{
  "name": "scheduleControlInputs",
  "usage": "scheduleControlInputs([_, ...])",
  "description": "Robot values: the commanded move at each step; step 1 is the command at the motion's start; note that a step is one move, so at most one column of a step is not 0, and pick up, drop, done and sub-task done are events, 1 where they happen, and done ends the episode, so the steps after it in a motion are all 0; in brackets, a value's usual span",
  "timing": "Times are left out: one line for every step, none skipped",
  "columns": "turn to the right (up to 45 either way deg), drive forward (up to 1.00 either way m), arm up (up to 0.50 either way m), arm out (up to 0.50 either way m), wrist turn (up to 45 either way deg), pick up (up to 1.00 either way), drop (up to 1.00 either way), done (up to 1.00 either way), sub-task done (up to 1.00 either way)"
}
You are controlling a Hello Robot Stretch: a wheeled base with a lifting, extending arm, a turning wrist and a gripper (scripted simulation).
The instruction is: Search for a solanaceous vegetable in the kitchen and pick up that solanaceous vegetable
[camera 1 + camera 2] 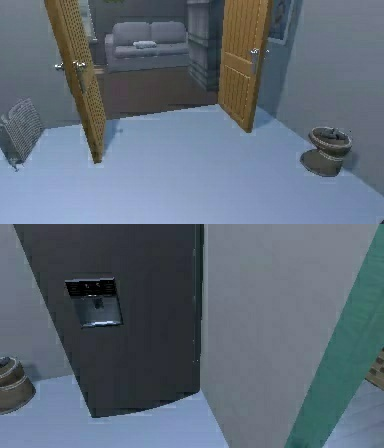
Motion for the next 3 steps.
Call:
scheduleControlInputs([-9.0, 0.00, 0.00, 0.00, 0.0, 0.00, 0.00, 0.00, 0.00])
scheduleControlInputs([0.0, 0.15, 0.00, 0.00, 0.0, 0.00, 0.00, 0.00, 0.00])
scheduleControlInputs([45.0, 0.00, 0.00, 0.00, 0.0, 0.00, 0.00, 0.00, 0.00])
